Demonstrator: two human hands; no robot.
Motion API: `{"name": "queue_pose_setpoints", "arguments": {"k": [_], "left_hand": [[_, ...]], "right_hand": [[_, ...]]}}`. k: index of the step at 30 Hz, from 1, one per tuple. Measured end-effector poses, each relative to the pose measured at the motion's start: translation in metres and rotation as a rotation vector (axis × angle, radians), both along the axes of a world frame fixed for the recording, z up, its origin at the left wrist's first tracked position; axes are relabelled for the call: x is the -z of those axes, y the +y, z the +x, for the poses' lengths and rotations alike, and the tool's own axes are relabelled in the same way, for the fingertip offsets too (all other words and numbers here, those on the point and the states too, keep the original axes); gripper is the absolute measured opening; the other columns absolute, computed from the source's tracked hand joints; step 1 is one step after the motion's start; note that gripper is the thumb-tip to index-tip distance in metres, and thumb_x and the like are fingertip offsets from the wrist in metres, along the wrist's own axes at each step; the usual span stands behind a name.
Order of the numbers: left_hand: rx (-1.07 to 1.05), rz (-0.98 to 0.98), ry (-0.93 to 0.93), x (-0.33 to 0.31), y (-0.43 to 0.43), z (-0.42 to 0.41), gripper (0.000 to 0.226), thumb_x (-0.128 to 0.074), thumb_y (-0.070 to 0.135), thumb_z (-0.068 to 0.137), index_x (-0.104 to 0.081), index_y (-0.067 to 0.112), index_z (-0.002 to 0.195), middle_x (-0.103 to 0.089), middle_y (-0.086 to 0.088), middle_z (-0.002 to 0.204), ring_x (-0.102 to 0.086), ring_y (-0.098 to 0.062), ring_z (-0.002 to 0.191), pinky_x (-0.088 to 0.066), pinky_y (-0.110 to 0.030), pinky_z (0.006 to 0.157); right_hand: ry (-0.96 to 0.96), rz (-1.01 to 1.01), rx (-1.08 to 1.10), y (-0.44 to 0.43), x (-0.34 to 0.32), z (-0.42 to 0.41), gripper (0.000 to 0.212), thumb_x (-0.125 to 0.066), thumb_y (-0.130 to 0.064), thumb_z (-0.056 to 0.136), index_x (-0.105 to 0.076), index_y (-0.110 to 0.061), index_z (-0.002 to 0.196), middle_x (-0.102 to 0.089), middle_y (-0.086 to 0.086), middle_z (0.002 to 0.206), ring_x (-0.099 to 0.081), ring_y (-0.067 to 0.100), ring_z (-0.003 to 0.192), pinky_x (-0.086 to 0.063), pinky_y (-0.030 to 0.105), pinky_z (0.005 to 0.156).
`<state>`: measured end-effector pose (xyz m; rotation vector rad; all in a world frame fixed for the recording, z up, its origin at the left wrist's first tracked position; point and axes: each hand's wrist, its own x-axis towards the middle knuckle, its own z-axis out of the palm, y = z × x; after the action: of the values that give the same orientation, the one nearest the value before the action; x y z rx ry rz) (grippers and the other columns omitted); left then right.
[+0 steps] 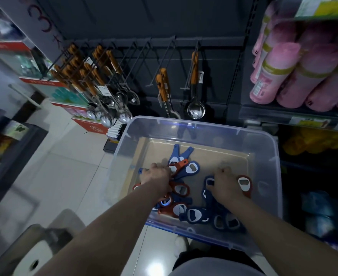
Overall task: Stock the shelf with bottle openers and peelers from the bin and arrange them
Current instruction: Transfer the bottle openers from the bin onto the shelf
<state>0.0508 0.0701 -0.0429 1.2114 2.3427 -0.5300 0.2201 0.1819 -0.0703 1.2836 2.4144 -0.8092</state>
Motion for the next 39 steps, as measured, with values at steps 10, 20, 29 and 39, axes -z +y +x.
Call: {"name": "queue_pose_setpoints", "arguments": {"k": [10,20,29,39], "left_hand": [[-0.219,0.185,-0.116,-0.014,-0.005,-0.028,0.026,-0.055,0.032,0.093,-0.062,0.028,0.118,-0.063,-0.004,0.112,-0.05,-0.025,0.115,-0.039,-0.035,0.089],[-0.35,0.456,-0.196,-0.024,-0.013,-0.029,0.024,-0.055,0.023,0.093,-0.062,0.016,0.115,-0.066,-0.011,0.106,-0.06,-0.03,0.1,-0.039,-0.029,0.071],[-0.353,0.533,-0.289,-0.029,-0.029,-0.035,0.021,-0.059,0.021,0.089,-0.066,0.014,0.108,-0.068,-0.011,0.102,-0.062,-0.03,0.096,-0.047,-0.032,0.075],[-0.343,0.698,-0.513,-0.046,0.0,-0.012,0.015,-0.056,0.023,0.093,-0.064,0.01,0.093,-0.069,-0.014,0.098,-0.063,-0.031,0.095,-0.049,-0.034,0.079]], "right_hand": [[0.128,-0.158,0.057,-0.005,0.001,-0.007,0.019,-0.062,-0.017,0.083,-0.051,-0.032,0.088,-0.063,0.0,0.109,-0.056,0.015,0.092,-0.049,0.033,0.083],[0.241,-0.106,0.163,-0.035,0.001,-0.027,0.045,-0.074,-0.016,0.077,-0.04,-0.014,0.107,-0.059,0.009,0.109,-0.058,0.024,0.096,-0.045,0.03,0.073],[-0.065,-0.078,-0.007,-0.046,0.004,-0.039,0.022,-0.062,-0.037,0.082,-0.065,-0.018,0.092,-0.068,0.004,0.098,-0.063,0.023,0.088,-0.055,0.038,0.08],[0.359,0.159,0.3,-0.033,-0.079,-0.005,0.013,-0.055,-0.022,0.094,-0.059,-0.01,0.098,-0.063,0.012,0.097,-0.057,0.029,0.091,-0.03,0.031,0.066]]}}
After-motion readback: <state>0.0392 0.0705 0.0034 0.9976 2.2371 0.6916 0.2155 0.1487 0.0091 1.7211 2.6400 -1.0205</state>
